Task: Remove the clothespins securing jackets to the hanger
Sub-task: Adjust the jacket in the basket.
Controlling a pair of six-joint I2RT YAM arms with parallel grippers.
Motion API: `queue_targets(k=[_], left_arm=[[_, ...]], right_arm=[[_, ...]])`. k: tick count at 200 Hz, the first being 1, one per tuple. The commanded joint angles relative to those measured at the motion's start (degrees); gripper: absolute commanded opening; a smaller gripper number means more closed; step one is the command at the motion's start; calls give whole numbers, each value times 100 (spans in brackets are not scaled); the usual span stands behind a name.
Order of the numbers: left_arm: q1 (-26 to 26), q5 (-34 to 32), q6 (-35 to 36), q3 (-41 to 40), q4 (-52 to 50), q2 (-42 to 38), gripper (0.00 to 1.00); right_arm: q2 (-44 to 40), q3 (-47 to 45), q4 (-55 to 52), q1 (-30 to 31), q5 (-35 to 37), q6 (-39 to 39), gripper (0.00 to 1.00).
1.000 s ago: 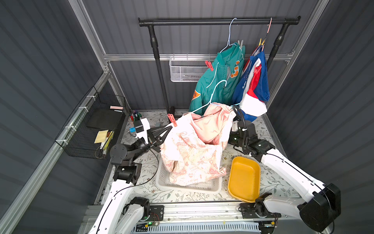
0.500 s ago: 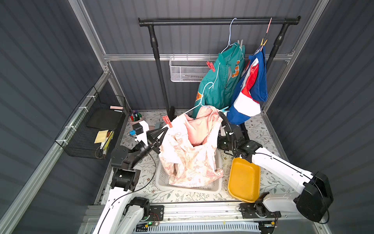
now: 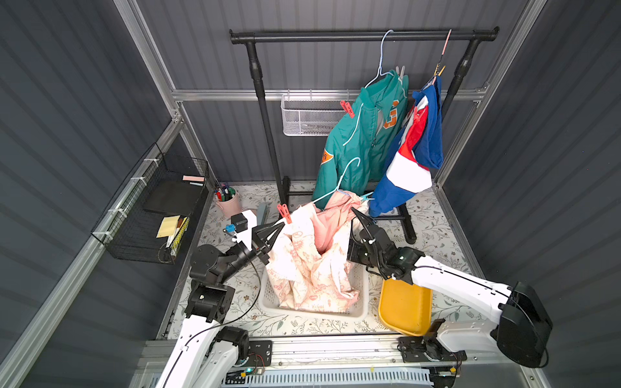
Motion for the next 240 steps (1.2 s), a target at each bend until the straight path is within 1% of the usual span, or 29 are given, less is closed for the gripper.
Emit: queue_targets(k=[1,28,55,71,86,100,114,139,161,192,220,240], left_arm=[[-42,312,24,-101,395,-205,0],[-42,260,-207,-230,669,-407,0],[-42,337,-175,-243,633,-560,0],[-42,452,-42,-163,476,-502,0],[-42,453,-41,-162,463,-472,0],[-47,525,-135,-229,607,-463,0],[-42,569,-167,-265,667,-413,0],[-42,709,-155,-219,706,-298,0],[-50,765,-88,-236,639,-270,0],[-45,780,-57,-240,636,-192,0],[-48,828,-38,-267,628,-173,0],[-56,845,1,-258,574,-160,0]], right_arm=[[-632,-64,-208,33,787,139,99],[-1014,-74,-706,37,1130,93,99],[-1302,-133,-929,-39,1299,-164,99],[-1516,-179,-819,-220,901,-404,99],[-1722,-80,-739,-291,528,-952,98],[-1920,200,-1083,-308,347,-1418,97],[-2121,438,-1283,-334,-28,-1886,95],[-2309,845,-1540,-335,-696,-2419,91],[-2220,1236,-1353,-345,-1140,-2606,89],[-1729,1911,-737,-348,-1546,-2625,87],[-1214,2386,-321,-361,-1693,-2606,78],[-937,2600,-107,-378,-1686,-2612,74]])
